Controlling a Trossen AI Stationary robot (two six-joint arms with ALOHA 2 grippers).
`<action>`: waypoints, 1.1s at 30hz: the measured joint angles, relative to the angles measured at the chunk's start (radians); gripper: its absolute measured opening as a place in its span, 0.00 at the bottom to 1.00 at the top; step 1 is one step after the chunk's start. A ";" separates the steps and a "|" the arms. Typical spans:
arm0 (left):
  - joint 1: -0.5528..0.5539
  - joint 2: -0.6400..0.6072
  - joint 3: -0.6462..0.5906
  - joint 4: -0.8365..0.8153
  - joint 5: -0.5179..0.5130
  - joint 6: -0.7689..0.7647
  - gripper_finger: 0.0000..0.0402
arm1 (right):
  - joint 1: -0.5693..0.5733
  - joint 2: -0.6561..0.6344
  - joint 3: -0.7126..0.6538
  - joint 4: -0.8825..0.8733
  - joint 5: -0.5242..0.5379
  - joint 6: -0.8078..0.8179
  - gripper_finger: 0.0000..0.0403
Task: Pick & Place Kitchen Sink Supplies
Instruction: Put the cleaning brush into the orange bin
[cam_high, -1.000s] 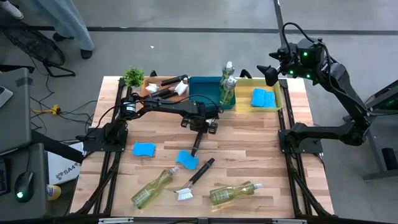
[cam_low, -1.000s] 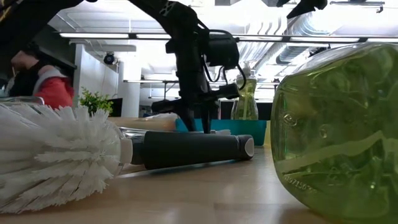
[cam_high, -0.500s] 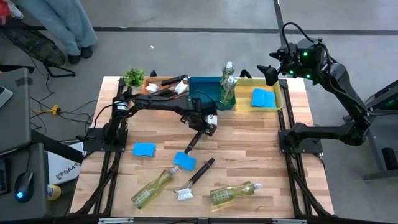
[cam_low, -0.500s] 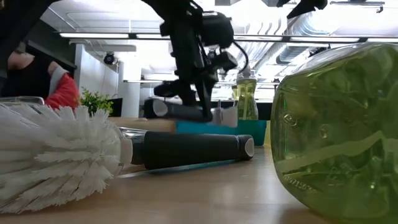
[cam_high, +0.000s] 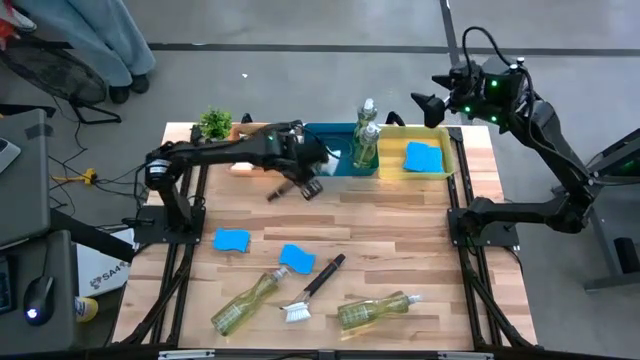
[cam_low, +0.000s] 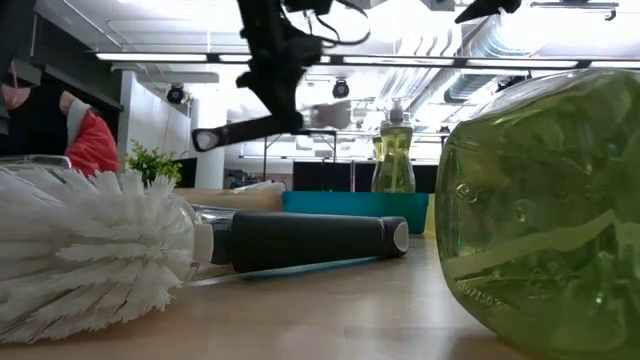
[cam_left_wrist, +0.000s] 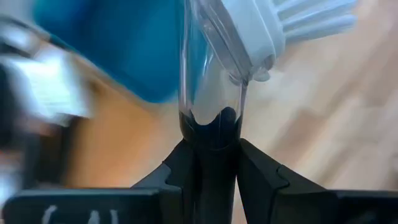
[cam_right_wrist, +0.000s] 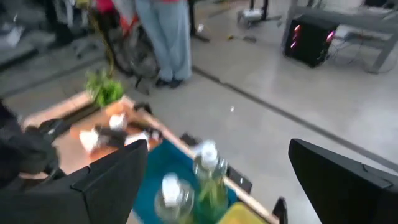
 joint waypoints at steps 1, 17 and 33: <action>0.014 -0.008 0.000 -0.005 -0.029 0.056 0.21 | 0.001 0.004 0.000 0.023 -0.001 0.013 0.96; 0.409 -0.015 -0.021 -0.007 -0.023 0.687 0.20 | 0.021 0.099 0.000 0.147 0.060 0.107 0.96; 0.474 -0.015 -0.182 -0.051 0.001 0.946 0.20 | 0.021 0.131 0.000 0.166 0.166 0.168 0.96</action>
